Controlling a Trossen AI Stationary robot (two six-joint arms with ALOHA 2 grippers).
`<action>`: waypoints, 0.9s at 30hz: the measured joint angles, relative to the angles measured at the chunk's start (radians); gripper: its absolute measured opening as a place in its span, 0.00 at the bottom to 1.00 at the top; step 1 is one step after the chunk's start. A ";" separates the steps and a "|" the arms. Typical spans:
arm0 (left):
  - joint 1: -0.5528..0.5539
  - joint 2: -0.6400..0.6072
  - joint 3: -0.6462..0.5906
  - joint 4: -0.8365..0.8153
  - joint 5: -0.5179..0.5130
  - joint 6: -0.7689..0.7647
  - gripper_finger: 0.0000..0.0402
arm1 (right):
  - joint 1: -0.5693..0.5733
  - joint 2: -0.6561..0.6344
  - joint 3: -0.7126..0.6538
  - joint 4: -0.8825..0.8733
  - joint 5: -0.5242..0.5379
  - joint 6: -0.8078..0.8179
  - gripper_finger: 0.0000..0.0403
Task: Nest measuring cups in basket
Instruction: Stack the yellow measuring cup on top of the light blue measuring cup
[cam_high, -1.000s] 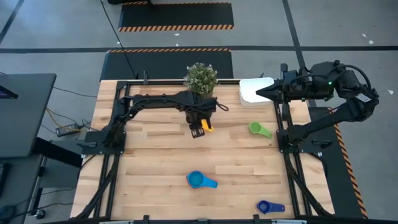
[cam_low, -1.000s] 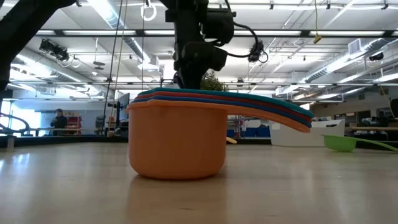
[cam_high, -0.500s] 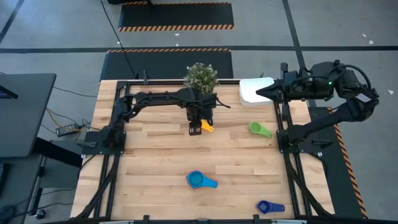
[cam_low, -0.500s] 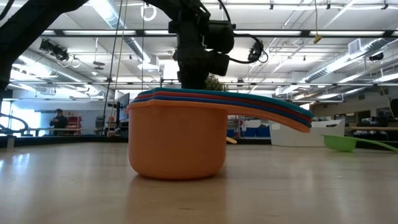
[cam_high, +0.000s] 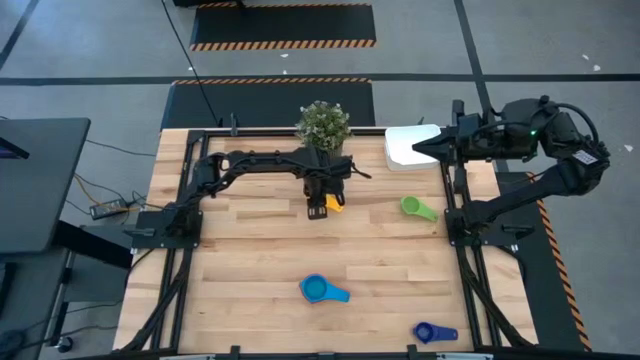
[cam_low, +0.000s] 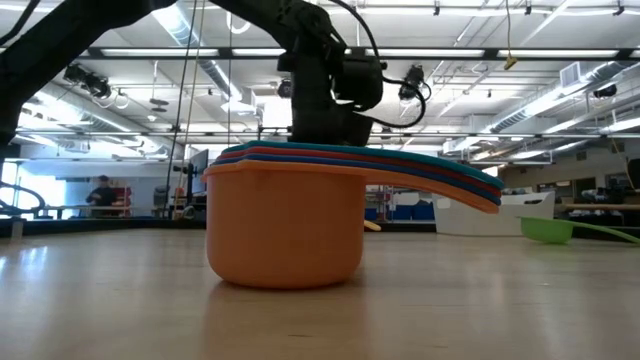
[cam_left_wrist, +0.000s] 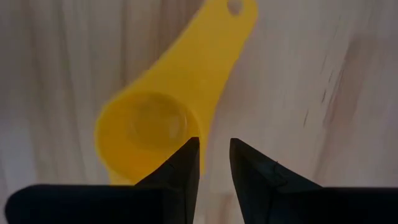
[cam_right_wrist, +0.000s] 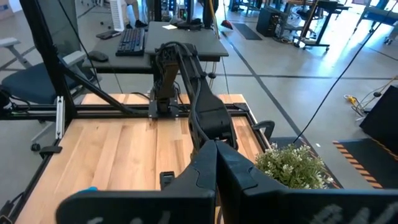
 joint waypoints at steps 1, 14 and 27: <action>0.000 0.003 0.000 0.010 0.000 0.000 0.24 | 0.000 -0.001 0.000 0.000 0.000 0.000 0.01; 0.002 0.016 0.000 0.023 -0.047 0.000 0.24 | 0.000 -0.004 0.000 0.004 0.000 0.000 0.01; 0.004 0.096 0.001 0.052 -0.047 0.003 0.23 | 0.000 -0.004 0.000 0.014 -0.001 0.000 0.01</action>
